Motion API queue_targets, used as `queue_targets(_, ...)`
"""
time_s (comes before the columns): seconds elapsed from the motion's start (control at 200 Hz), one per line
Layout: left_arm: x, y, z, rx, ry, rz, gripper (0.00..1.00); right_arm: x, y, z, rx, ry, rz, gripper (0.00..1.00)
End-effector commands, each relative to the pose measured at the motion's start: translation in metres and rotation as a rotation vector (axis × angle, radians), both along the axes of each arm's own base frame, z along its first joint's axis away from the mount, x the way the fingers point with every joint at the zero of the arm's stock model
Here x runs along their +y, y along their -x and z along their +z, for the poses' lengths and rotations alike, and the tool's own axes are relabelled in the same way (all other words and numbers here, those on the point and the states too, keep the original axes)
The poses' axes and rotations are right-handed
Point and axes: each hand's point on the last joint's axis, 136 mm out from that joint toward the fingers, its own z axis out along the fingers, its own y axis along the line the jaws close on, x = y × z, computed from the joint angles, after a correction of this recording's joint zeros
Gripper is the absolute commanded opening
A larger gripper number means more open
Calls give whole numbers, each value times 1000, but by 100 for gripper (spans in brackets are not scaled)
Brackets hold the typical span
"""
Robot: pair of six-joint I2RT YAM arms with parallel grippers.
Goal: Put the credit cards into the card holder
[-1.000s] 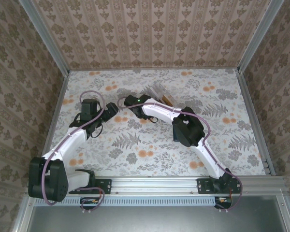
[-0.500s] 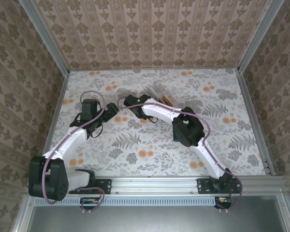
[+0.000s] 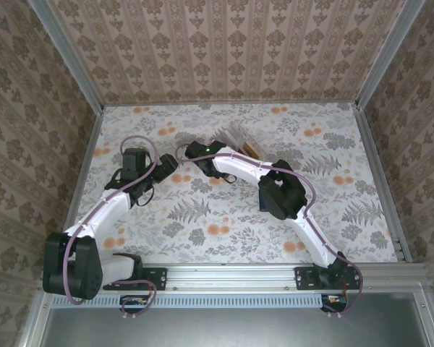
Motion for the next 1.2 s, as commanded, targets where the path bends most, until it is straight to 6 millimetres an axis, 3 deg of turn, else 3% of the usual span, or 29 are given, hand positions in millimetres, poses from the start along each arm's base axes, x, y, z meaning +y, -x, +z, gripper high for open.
queue_targets(0.0,-1,-5,8,-14,16,2,100,-7,1,26,-40,-5,-13,17)
queue_targets(0.58,-4,-9,7,-6,25,-5,100,1,4,33,6,-87,-12,16)
queue_targets(0.845,-5,-11,6,-1,28,-8,100,-6,-1,21,17,-58,-23,20)
queue_targets(1.025,-6,-12,5,3,30,-10,100,-4,0,6,55,-61,-24,32)
queue_targets(1.195,-6,-12,4,5,30,-9,100,-5,0,-6,66,-44,-24,35)
